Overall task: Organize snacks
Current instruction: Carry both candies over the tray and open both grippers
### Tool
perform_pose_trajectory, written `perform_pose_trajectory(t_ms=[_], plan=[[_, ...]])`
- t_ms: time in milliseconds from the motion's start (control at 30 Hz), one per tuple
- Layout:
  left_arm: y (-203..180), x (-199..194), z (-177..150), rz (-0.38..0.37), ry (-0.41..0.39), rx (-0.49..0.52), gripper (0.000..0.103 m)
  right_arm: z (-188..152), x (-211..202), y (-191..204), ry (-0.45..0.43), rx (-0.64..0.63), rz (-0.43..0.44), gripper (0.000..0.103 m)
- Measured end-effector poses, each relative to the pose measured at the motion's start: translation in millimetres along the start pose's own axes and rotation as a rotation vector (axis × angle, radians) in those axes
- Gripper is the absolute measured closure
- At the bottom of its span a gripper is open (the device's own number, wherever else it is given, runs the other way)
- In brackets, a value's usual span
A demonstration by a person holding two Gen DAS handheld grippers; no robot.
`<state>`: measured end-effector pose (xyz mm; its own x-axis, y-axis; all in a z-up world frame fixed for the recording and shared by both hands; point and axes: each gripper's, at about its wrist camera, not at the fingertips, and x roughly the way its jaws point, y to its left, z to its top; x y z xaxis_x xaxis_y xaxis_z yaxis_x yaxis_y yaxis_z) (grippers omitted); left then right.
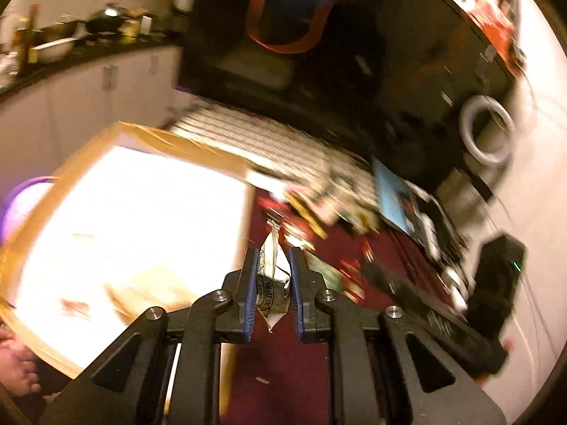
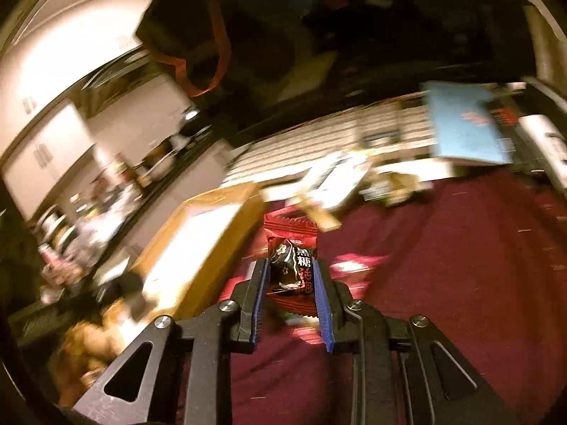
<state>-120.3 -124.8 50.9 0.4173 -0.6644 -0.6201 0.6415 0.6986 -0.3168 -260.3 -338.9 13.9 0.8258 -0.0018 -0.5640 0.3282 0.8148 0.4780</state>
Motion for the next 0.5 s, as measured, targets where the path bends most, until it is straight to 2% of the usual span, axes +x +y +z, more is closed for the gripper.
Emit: perform_pose_trajectory(t_ms=[133, 200, 300, 500], plan=[[44, 8, 20, 0.085, -0.007, -0.079, 0.089, 6, 29, 48, 0.079, -0.077, 0.055, 0.078], [66, 20, 26, 0.156, 0.005, -0.121, 0.089, 10, 51, 75, 0.139, -0.108, 0.087, 0.078], [86, 34, 24, 0.182, 0.061, -0.156, 0.089, 17, 83, 105, 0.180, -0.179, 0.073, 0.078], [109, 60, 14, 0.226, 0.124, -0.175, 0.089, 19, 140, 133, 0.251, -0.225, 0.055, 0.078]])
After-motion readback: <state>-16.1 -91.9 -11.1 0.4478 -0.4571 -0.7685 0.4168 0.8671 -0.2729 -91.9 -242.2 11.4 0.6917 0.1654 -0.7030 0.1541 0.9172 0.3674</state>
